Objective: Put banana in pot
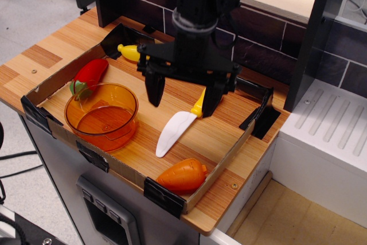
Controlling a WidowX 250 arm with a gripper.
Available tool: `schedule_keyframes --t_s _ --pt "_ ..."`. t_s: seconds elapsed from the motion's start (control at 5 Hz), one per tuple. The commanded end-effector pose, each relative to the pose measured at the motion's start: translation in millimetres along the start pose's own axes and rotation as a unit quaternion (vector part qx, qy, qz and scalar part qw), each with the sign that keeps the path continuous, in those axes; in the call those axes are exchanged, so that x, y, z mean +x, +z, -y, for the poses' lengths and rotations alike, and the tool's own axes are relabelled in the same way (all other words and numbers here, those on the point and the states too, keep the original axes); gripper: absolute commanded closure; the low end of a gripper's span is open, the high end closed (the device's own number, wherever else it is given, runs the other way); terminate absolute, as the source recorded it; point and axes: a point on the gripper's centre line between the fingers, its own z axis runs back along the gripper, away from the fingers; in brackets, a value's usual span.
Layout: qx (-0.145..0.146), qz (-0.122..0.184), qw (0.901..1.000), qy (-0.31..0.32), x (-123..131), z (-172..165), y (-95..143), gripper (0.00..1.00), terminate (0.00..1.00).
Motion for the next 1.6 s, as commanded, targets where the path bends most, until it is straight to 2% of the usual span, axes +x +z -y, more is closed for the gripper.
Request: schedule_keyframes --t_s 0.0,0.2,0.4,0.6,0.8,1.0,1.2,1.4 --pt "-0.043 0.04 0.9918 0.113 30.0 -7.1 28.7 0.0 0.0" --pt "-0.07 0.053 0.9759 0.2 45.6 -18.6 36.8 0.0 0.0" --pt "-0.083 0.063 0.9494 0.296 58.8 -34.4 39.9 0.0 0.0" --pt "-0.098 0.052 0.9081 0.404 73.6 -54.0 35.4 0.0 0.0" --pt "-0.101 0.066 0.8592 0.497 80.4 -68.9 28.4 0.0 0.0" --pt "-0.093 0.083 0.7934 0.596 85.9 -84.5 17.0 0.0 0.0" --pt "-0.075 0.077 0.7402 0.664 93.1 -95.7 5.7 0.0 0.0" --pt "-0.075 0.064 0.7015 0.706 101.4 -100.7 -2.9 0.0 0.0"
